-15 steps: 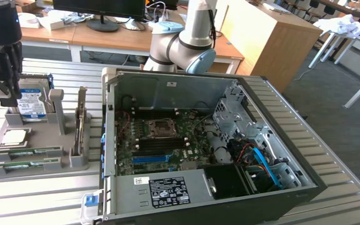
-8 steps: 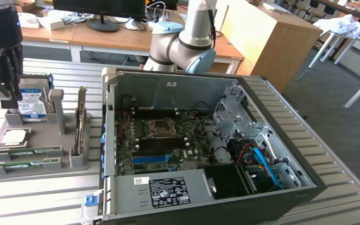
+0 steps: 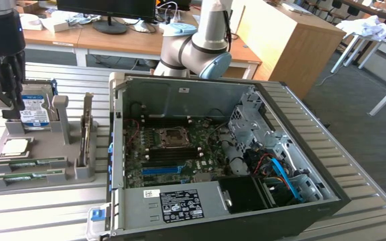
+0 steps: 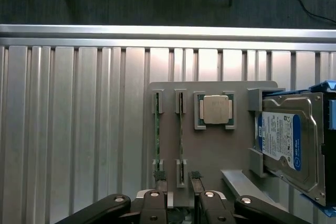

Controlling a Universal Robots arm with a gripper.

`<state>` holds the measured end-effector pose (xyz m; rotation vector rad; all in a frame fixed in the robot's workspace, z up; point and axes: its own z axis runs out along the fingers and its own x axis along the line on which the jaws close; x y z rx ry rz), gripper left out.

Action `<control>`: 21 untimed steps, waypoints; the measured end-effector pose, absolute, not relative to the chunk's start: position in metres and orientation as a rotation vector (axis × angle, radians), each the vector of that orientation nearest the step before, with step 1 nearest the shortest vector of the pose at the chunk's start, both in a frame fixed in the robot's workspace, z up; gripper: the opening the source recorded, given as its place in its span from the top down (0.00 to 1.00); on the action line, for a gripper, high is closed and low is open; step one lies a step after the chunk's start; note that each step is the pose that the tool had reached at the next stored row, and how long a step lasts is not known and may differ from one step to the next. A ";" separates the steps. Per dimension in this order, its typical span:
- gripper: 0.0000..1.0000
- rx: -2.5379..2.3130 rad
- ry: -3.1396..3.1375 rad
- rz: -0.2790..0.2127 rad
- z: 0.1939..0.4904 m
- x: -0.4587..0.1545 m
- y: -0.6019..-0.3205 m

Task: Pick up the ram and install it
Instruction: 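Pick up the ram and move it above insertion slot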

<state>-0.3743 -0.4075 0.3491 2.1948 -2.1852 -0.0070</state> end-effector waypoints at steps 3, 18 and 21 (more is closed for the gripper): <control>0.70 2.195 -2.185 -0.007 0.347 -0.374 -0.407; 0.70 2.195 -2.185 -0.007 0.339 -0.374 -0.407; 0.70 2.195 -2.185 -0.007 0.337 -0.374 -0.407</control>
